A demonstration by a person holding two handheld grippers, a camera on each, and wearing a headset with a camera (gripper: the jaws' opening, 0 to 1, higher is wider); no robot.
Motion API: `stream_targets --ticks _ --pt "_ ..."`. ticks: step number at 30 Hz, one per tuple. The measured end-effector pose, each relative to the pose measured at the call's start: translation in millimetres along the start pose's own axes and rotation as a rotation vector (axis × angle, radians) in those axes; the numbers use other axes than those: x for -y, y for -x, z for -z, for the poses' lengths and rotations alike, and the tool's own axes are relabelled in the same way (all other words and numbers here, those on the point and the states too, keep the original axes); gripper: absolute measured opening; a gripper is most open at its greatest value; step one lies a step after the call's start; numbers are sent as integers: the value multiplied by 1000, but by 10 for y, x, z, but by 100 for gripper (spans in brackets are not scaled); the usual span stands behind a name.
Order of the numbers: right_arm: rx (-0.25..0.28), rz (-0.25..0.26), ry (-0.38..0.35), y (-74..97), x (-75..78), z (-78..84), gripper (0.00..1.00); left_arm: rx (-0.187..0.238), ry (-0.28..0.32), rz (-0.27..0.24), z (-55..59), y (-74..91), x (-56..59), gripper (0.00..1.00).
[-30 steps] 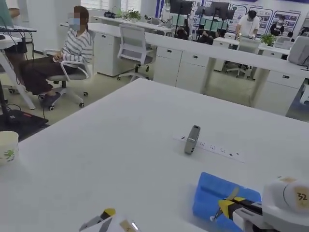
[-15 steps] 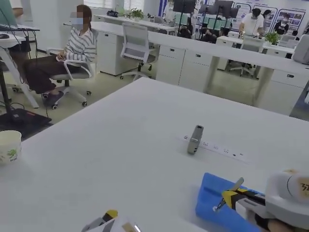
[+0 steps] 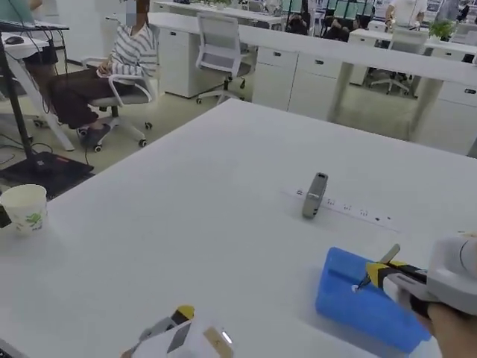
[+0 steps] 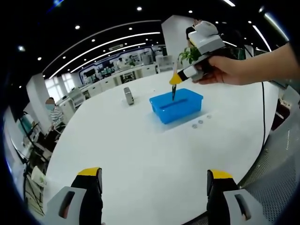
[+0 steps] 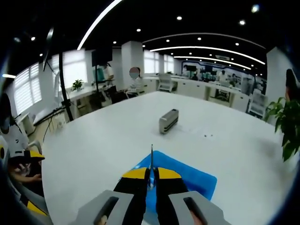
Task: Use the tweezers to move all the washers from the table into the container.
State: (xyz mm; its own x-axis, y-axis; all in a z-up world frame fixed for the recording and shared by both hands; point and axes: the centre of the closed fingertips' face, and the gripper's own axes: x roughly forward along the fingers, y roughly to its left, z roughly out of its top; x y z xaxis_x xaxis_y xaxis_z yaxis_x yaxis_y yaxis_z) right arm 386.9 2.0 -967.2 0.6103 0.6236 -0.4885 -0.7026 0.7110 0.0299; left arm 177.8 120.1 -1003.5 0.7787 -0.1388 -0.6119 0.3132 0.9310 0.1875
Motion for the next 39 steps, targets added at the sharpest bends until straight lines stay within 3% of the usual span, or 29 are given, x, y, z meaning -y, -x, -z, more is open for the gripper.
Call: stream_targets --ticks 9,17,27,29,32,39 --pt "-27 26 -51 -203 141 137 2 3 11 -3 -6 3 -15 94" --pt "-54 32 -35 -344 148 263 2 7 17 4 -12 6 -8 91" --pt "-70 24 -74 -484 157 362 2 -10 13 16 11 -4 14 89" --pt "-49 22 -72 -493 151 345 2 -14 12 20 17 -10 21 89" --pt "-61 23 -66 -496 170 343 2 -21 7 24 30 -16 32 89" --pt "-68 9 -75 -381 27 368 2 -27 4 27 39 -21 39 88"
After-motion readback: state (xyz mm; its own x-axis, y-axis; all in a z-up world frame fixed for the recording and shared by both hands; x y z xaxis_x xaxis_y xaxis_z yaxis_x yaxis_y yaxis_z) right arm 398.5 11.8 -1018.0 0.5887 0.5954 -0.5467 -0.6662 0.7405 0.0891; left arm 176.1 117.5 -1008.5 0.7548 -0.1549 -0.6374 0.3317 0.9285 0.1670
